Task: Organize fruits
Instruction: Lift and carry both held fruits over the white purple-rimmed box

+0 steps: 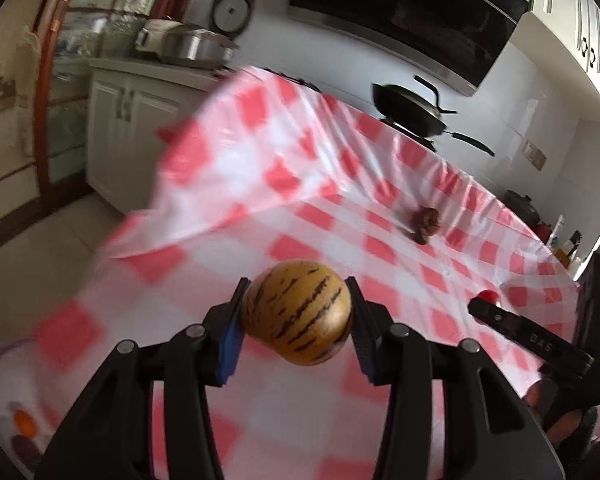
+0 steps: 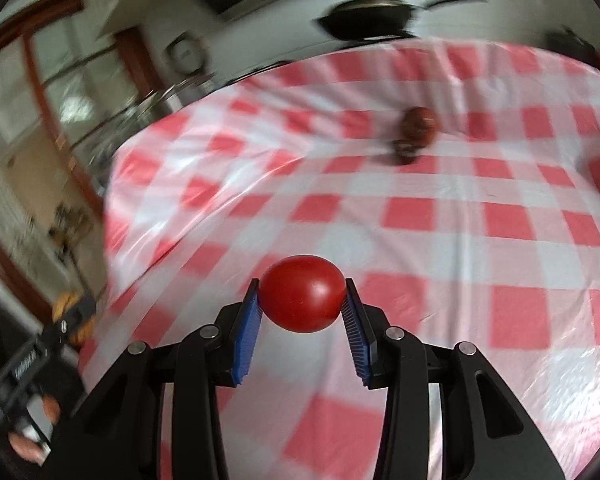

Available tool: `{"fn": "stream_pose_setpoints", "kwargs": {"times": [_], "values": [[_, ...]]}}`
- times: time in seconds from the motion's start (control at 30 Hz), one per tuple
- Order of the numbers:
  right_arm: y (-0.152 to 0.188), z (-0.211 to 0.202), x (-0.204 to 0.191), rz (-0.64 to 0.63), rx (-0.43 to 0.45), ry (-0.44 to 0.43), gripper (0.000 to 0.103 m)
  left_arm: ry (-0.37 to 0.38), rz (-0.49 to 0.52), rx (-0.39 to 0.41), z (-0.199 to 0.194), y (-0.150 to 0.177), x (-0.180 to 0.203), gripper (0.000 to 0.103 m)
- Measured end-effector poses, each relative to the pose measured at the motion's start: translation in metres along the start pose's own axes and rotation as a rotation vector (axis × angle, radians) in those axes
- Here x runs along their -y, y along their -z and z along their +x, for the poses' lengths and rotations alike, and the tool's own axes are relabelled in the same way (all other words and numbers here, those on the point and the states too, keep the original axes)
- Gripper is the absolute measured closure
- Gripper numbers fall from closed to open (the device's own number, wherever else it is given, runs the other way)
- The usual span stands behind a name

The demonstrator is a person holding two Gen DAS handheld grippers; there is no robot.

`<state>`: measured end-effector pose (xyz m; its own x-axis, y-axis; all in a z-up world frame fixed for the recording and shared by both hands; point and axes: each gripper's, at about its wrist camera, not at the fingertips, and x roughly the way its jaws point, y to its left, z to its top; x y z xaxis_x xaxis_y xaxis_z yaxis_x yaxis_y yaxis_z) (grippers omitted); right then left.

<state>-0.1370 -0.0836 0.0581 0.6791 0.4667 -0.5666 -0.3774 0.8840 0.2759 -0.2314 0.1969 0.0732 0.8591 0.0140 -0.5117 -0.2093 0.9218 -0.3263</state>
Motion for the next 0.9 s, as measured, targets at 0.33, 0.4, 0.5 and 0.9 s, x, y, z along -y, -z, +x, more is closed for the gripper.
{"fn": "stream_pose_setpoints", "kwargs": {"times": [0.33,0.4,0.5,0.9], "values": [[0.054,-0.004,-0.117,-0.302,-0.090,-0.126,0.063,-0.150,-0.027,-0.019,-0.054,0.028,-0.080,0.056],[0.069,-0.005,-0.140,-0.374,-0.107,-0.167,0.063,-0.184,-0.037,-0.034,-0.063,0.039,-0.095,0.056],[0.089,-0.004,-0.166,-0.452,-0.142,-0.214,0.063,-0.222,-0.071,-0.053,-0.073,0.053,-0.119,0.056],[0.206,0.014,-0.256,-0.842,-0.418,-0.470,0.063,-0.401,-0.144,-0.166,-0.080,0.096,-0.194,0.056]]}}
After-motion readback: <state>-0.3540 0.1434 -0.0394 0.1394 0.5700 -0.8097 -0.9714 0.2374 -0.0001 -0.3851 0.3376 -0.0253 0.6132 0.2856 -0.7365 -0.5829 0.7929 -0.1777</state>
